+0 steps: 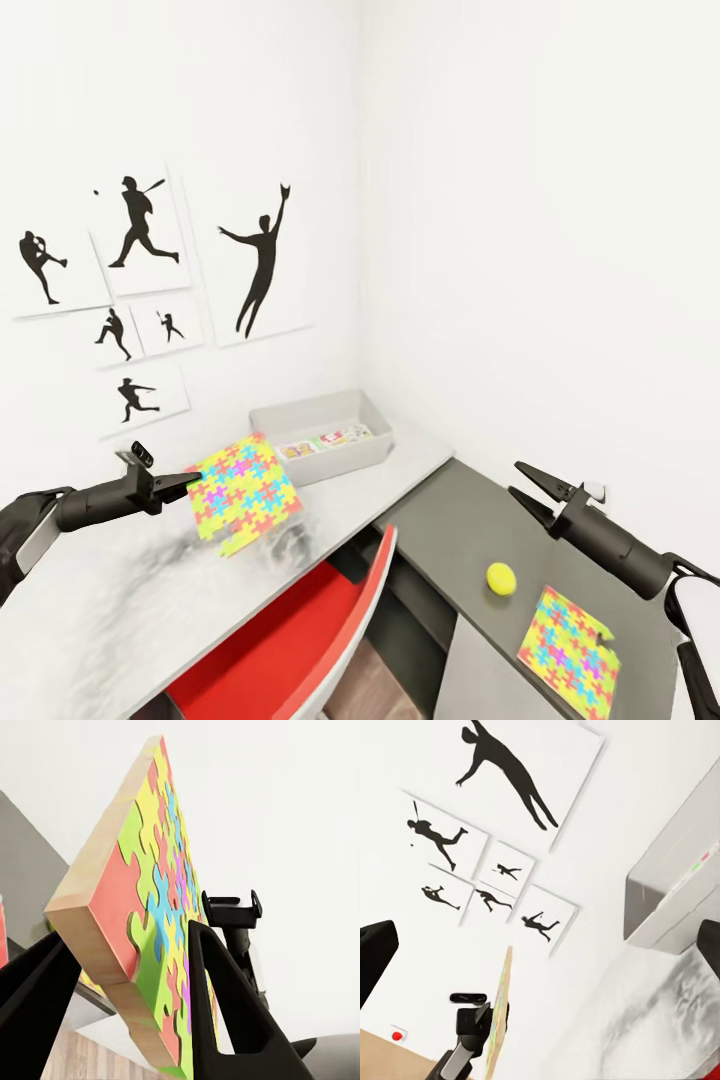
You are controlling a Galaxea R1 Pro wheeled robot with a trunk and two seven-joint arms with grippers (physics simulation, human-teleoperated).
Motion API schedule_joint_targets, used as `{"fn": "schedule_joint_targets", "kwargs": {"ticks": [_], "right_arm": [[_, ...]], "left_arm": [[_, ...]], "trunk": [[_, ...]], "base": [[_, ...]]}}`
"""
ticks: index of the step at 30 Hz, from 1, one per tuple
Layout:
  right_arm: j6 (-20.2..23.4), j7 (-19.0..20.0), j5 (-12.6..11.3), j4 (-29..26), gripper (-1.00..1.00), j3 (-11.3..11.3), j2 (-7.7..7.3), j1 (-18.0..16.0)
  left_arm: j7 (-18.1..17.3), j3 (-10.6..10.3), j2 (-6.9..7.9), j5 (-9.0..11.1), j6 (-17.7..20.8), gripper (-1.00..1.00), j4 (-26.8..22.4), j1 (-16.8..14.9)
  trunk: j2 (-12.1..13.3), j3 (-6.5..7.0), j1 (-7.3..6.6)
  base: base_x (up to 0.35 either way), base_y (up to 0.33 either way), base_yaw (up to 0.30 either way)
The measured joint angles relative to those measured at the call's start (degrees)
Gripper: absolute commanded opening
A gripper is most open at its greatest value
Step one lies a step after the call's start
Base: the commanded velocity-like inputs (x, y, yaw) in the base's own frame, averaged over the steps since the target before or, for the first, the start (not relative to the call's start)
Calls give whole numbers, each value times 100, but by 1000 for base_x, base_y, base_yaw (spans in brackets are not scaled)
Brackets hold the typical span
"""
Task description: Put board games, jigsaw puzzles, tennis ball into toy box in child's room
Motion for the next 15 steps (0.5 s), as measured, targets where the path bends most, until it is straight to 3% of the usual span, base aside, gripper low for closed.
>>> {"fn": "schedule_joint_targets", "kwargs": {"ticks": [5, 15], "right_arm": [[0, 1, 0, 4, 100, -1, 2, 0], [0, -1, 0, 0, 100, 5, 6, 0]], "left_arm": [[0, 1, 0, 0, 0, -100, -1, 1], [0, -3, 0, 0, 0, -100, 0, 0]], "trunk": [[0, 0, 0], [0, 0, 1]], "base": [[213, 0, 249], [179, 0, 115]]}}
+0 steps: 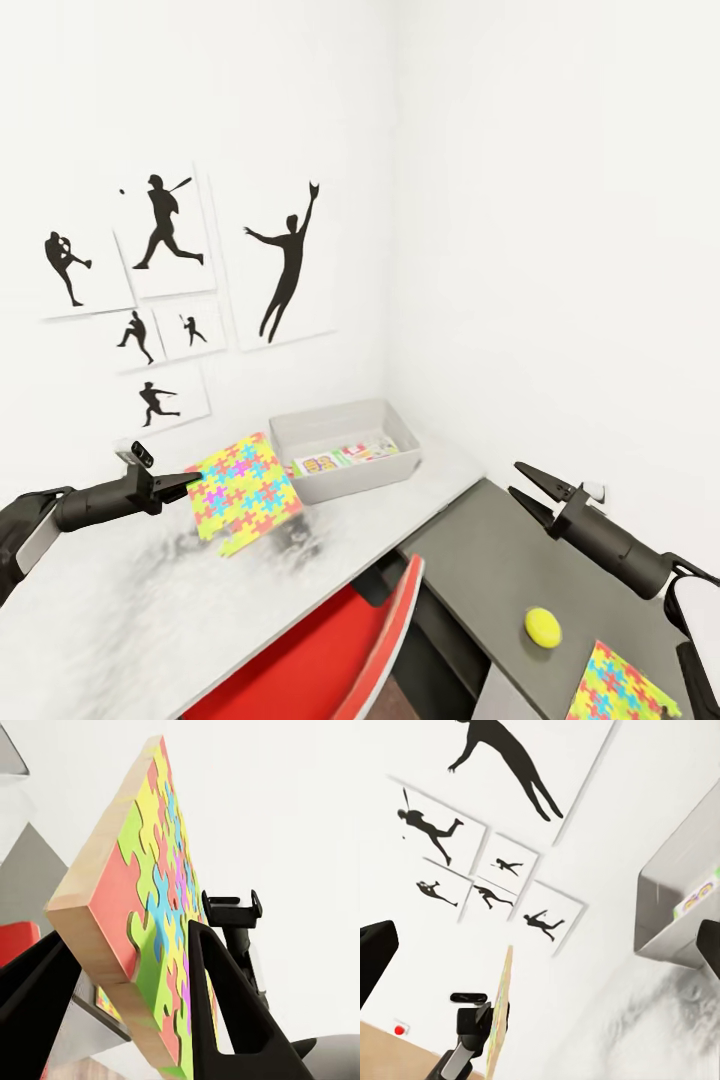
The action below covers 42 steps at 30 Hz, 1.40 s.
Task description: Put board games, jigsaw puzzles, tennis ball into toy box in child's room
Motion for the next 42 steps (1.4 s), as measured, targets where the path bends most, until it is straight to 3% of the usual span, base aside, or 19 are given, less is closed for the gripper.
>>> {"fn": "schedule_joint_targets", "kwargs": {"ticks": [27, 34, 38, 42], "right_arm": [[-33, -3, 13, 20, 100, 2, 6, 1], [-196, 31, 446, 10, 100, 7, 7, 1], [-210, 44, 511, 8, 100, 10, 8, 1], [-269, 177, 564, 120, 100, -13, 27, 60]], "left_arm": [[0, -2, -4, 3, -1, -100, 1, -1], [0, -1, -10, 3, -1, -100, 1, -1], [0, -4, -10, 2, -1, -100, 2, -1], [128, 54, -132, 124, -7, -100, -125, 80]], "trunk": [[0, 0, 1], [0, 0, 1], [0, 0, 1], [0, 0, 2]], "base": [[111, -17, 164], [47, -33, 17], [89, -82, 1], [0, 0, 0]]}}
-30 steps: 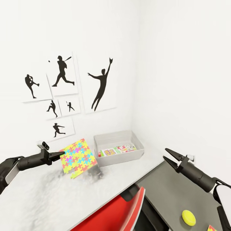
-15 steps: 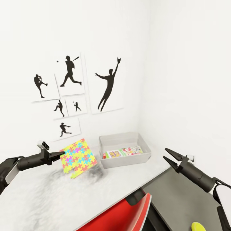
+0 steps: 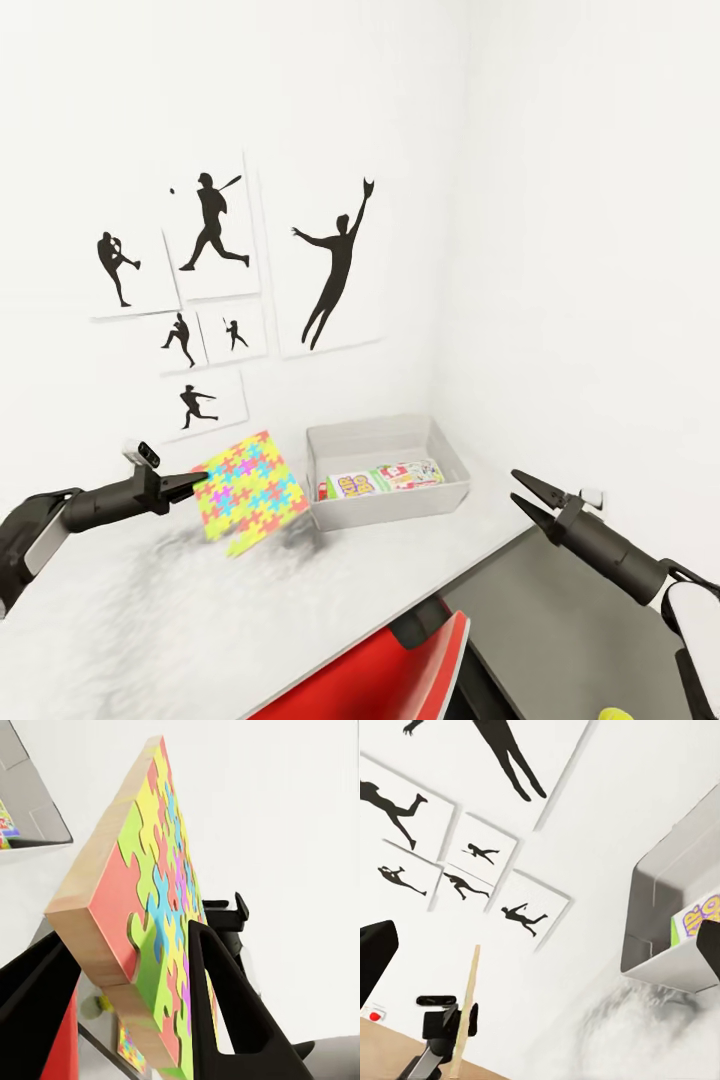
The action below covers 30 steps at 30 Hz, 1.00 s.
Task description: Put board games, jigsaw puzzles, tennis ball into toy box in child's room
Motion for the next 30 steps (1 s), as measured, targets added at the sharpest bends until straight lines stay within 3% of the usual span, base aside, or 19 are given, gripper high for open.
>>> {"fn": "schedule_joint_targets", "kwargs": {"ticks": [2, 4, 8, 14, 22, 30], "right_arm": [[15, -1, -14, -32, 100, 32, 32, -17], [30, -66, -19, -75, 100, 97, 96, -37], [36, -197, -20, -98, 100, 151, 222, -48], [42, -240, -28, -103, 100, 162, 241, -50], [41, -241, -21, -103, 100, 164, 244, -50], [43, -241, -31, -105, 100, 164, 245, -49]], "left_arm": [[64, -32, -33, 60, -32, -100, 32, -32], [48, -85, -91, -9, -81, -100, 97, -96], [-16, 9, -126, -139, -103, -100, 226, -171], [-16, 75, -133, -340, -107, -100, 362, -178], [-24, 83, -134, -344, -109, -100, 364, -179], [-17, 82, -135, -345, -111, -100, 366, -181]], "trunk": [[0, 0, 0], [0, 0, 0], [0, 0, 0], [0, 0, 0], [0, 1, 0], [0, 29, 0]], "base": [[0, 0, 0], [0, 0, 0], [0, 0, 0], [0, 0, 0], [0, 0, -25], [0, 0, -218]]}}
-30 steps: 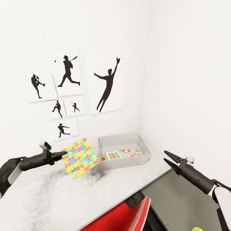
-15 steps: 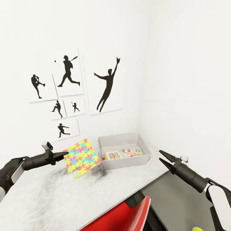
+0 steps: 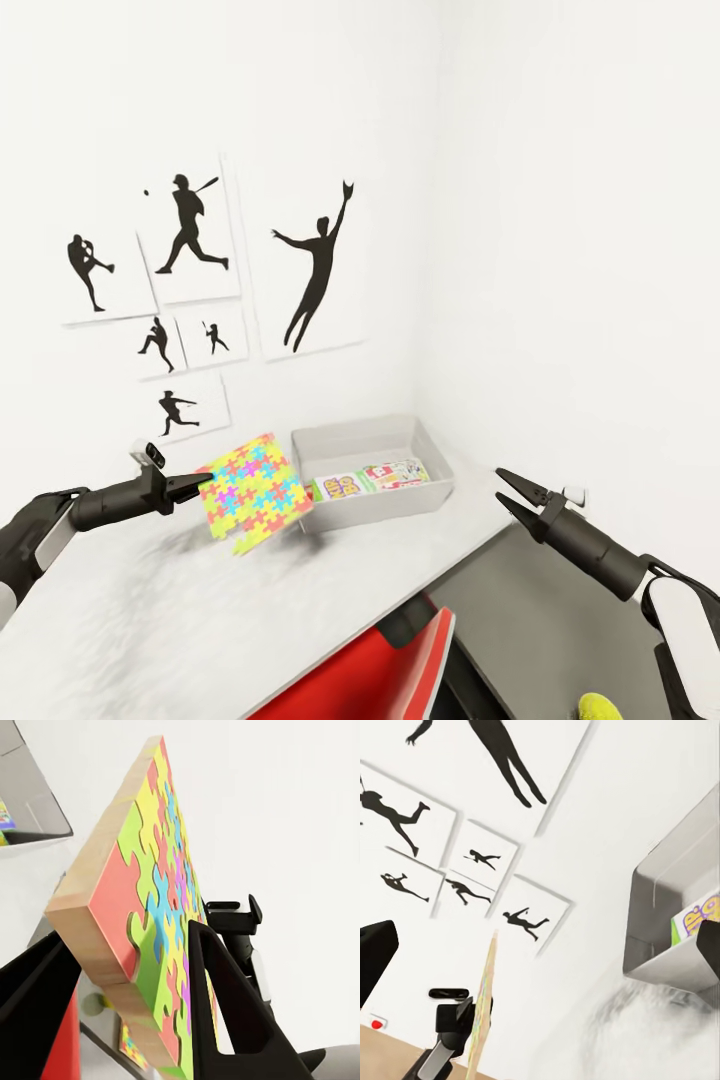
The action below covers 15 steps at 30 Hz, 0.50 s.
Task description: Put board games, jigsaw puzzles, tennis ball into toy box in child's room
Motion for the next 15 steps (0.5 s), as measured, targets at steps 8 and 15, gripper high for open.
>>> {"fn": "schedule_joint_targets", "kwargs": {"ticks": [8, 15], "right_arm": [[0, 0, 9, 0, 100, 0, 4, -1], [-4, 0, 10, 1, 100, 12, 7, -2]], "left_arm": [[-4, -1, 0, 3, -3, -100, 0, -1], [-7, 1, 2, 2, -3, -100, -2, 1]], "trunk": [[-2, 33, 0], [-3, 47, 1]], "base": [[0, 0, -253], [0, 0, -109]]}}
